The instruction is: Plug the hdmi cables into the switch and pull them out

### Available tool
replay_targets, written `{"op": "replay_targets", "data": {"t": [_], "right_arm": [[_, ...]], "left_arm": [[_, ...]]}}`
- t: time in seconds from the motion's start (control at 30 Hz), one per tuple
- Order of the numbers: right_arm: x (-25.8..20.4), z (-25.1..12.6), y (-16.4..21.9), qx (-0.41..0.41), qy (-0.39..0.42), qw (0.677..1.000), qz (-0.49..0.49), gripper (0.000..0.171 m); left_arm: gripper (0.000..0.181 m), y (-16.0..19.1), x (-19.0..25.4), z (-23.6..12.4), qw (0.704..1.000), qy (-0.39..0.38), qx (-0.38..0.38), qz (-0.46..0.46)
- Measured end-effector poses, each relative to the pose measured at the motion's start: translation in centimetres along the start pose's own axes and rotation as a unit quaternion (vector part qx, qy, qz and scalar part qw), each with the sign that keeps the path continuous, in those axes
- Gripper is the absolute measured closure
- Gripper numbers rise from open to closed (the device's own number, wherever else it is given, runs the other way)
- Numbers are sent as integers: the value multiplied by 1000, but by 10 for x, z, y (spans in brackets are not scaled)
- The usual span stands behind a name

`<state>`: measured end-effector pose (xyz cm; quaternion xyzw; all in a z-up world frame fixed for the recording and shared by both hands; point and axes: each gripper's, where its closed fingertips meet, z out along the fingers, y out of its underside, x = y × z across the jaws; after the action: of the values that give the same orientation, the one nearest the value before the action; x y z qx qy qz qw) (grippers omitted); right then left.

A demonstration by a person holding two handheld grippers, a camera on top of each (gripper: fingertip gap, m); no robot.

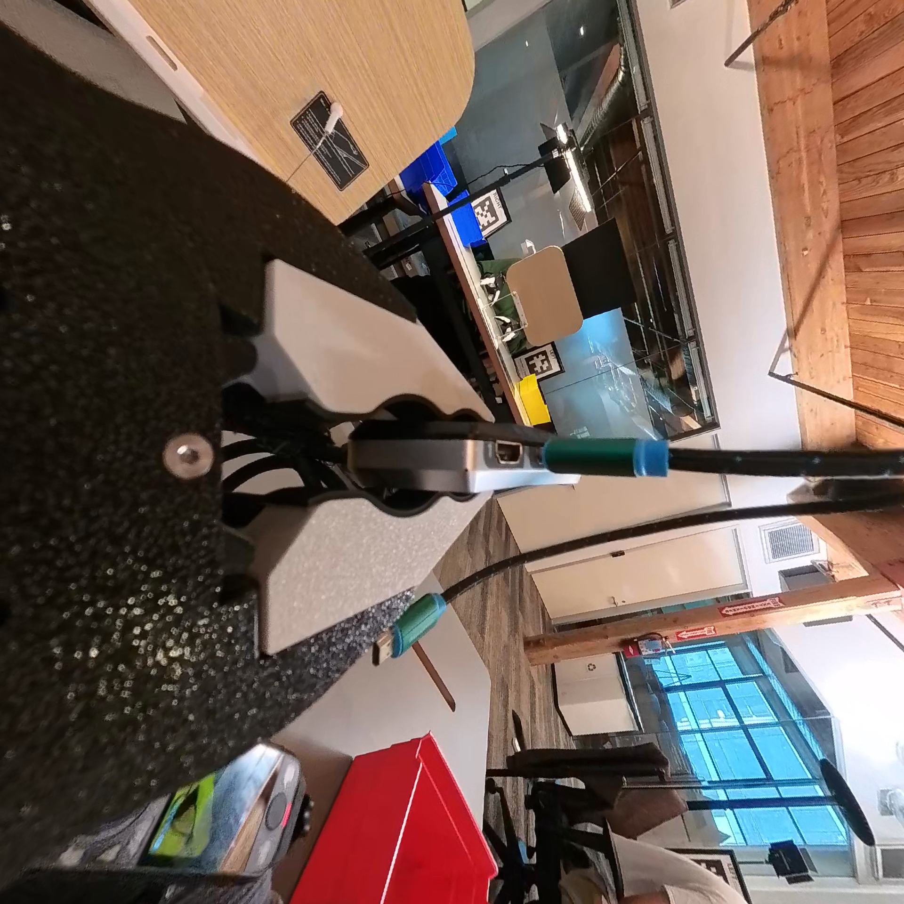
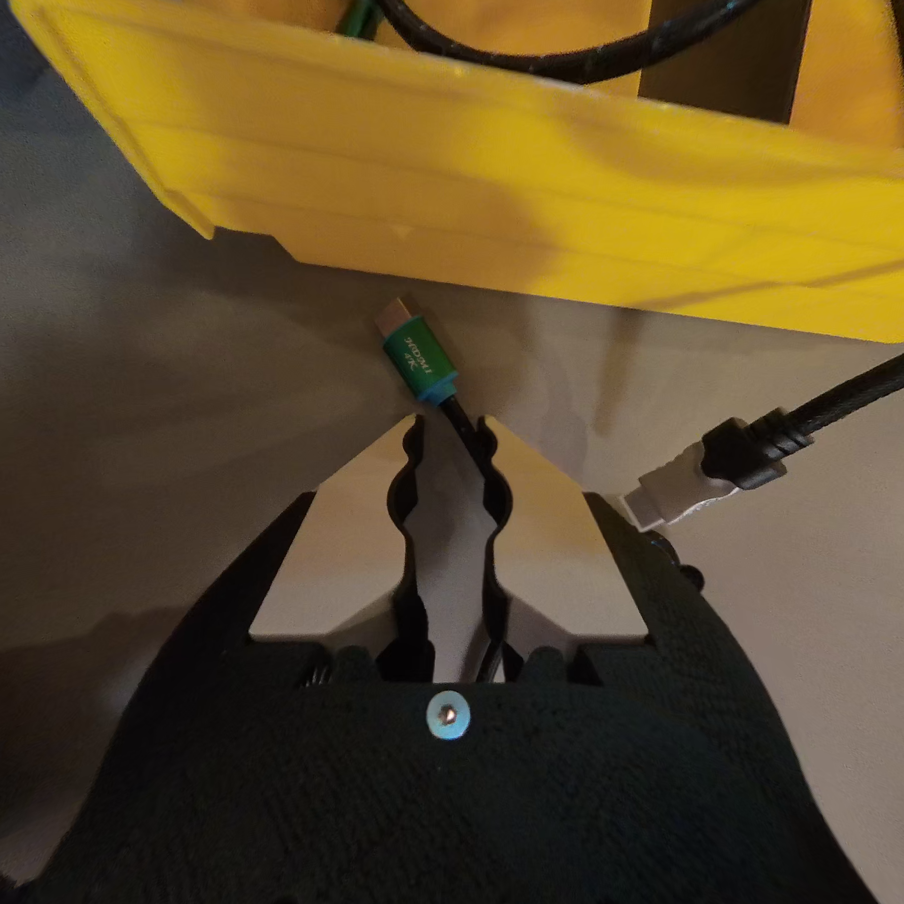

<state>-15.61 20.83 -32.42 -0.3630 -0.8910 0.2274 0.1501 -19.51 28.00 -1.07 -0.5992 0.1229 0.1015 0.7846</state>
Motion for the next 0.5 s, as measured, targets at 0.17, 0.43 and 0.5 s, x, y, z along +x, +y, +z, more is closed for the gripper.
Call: {"op": "replay_targets", "data": {"t": [0.17,0.43,0.5], "right_arm": [[0,-2,3,-24,3,1000,0,163],[14,-128,-25,119,155,981,-5,167],[10,-168,-34,176,201,963,-22,167]], "left_arm": [[163,0,0,0,1000,1,0,1],[163,-5,-12,-7,1000,-25,17,-6],[163,-6,-16,-9,999,-30,21,-12]]}}
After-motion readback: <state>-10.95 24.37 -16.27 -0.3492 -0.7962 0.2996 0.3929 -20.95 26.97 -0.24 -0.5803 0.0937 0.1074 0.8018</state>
